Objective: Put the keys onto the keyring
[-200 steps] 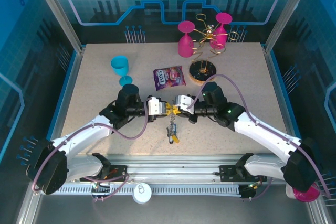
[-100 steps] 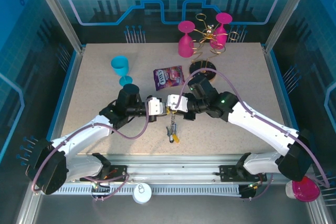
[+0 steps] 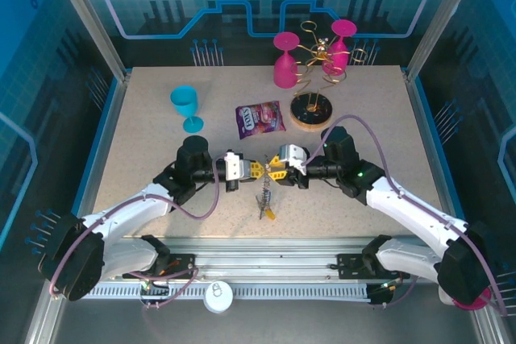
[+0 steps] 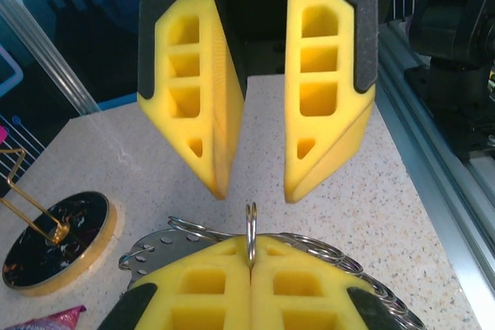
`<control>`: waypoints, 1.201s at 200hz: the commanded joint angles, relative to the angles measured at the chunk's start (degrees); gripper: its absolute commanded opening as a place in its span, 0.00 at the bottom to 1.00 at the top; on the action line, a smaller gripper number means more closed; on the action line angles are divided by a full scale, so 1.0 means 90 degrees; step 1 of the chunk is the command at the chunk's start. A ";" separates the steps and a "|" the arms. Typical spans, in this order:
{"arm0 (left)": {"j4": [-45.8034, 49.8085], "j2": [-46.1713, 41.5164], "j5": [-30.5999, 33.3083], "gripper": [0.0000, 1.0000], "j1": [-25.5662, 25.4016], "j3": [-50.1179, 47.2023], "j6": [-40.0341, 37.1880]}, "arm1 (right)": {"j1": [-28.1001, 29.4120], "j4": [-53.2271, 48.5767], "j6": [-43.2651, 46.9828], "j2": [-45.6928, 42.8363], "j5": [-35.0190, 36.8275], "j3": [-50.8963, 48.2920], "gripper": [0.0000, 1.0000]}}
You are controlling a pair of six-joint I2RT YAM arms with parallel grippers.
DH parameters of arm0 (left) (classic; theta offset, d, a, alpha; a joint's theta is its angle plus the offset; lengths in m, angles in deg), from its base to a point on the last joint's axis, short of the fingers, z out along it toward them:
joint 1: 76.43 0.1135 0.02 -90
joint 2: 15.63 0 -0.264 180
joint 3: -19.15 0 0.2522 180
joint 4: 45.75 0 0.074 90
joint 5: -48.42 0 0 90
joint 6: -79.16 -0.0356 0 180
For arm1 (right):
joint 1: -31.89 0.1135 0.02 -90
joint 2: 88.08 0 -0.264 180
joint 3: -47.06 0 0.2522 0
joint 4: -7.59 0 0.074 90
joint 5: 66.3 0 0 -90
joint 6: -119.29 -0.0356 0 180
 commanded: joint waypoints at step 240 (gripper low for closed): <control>0.1300 -0.0055 0.0667 0.06 -0.0015 0.0744 -0.0419 | 0.0821 -0.3622 0.1344 0.1052 0.1787 0.2548 0.00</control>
